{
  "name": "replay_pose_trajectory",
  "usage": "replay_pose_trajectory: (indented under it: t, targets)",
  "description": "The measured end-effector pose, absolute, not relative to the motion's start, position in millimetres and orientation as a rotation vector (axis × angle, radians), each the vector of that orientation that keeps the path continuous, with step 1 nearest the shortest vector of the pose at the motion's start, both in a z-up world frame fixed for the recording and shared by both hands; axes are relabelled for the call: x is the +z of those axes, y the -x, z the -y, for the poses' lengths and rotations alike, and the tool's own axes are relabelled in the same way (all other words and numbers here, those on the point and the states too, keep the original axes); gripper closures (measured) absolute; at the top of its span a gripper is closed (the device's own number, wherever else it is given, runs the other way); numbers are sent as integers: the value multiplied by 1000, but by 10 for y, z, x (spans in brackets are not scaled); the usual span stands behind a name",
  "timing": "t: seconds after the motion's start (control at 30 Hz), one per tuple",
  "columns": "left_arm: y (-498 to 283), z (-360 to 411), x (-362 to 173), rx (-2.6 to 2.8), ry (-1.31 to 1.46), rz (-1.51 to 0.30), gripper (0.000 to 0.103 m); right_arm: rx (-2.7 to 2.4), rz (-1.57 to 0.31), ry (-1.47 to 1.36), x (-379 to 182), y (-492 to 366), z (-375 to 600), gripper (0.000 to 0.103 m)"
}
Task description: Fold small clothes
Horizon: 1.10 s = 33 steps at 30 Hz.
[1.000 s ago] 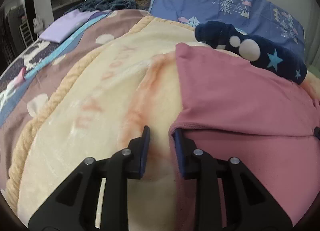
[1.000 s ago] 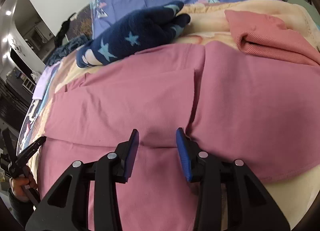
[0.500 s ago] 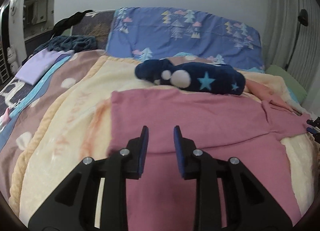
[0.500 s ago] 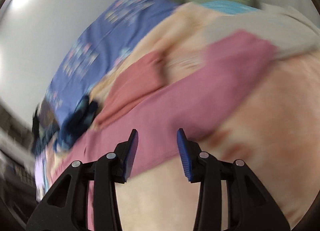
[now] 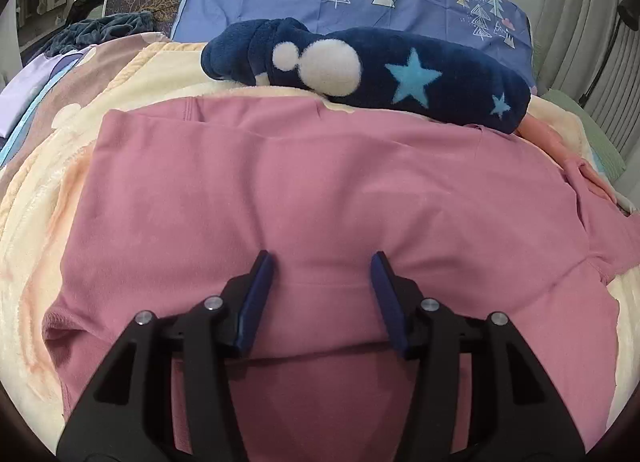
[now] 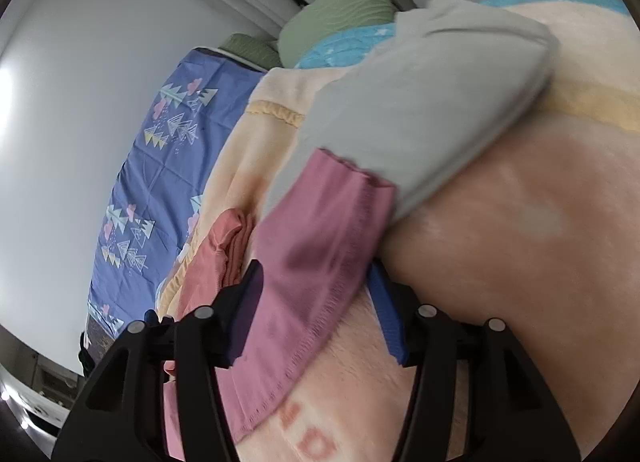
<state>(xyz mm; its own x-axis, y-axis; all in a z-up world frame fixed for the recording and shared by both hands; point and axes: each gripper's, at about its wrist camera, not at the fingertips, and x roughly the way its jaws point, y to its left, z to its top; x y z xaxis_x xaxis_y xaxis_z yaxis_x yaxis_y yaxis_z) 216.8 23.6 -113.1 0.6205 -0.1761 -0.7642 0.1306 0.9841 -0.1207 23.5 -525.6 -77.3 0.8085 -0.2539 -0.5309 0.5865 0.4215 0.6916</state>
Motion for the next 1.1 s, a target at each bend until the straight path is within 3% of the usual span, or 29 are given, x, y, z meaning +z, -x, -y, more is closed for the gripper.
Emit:
replay_pose_trajectory:
  t: [0.07, 0.3, 0.5, 0.63, 0.8, 0.93, 1.1]
  targets:
    - [-2164, -205, -1129, -170, 41, -884, 50, -495, -369, -1007, -745, -283, 5276, 98]
    - [-2143, -246, -1105, -171, 42, -879, 50, -234, -267, -949, -115, -717, 4525, 98]
    - [-2122, -278, -1101, -183, 68, -873, 50, 196, -362, -683, 329, -1584, 2788, 98]
    - [-2122, -329, -1097, -203, 106, -870, 50, 354, -588, -459, -106, -2013, 1697, 98]
    - [-2097, -451, -1004, -265, 216, -854, 49, 333, -834, -483, -888, -2107, 1495, 96]
    - [-2067, -405, -919, -464, 421, -874, 32, 334, -845, -478, -979, -2080, 1534, 95]
    - [-2066, -118, -879, -587, 483, -926, 25, 380, -812, -417, -1004, -2021, 1410, 89]
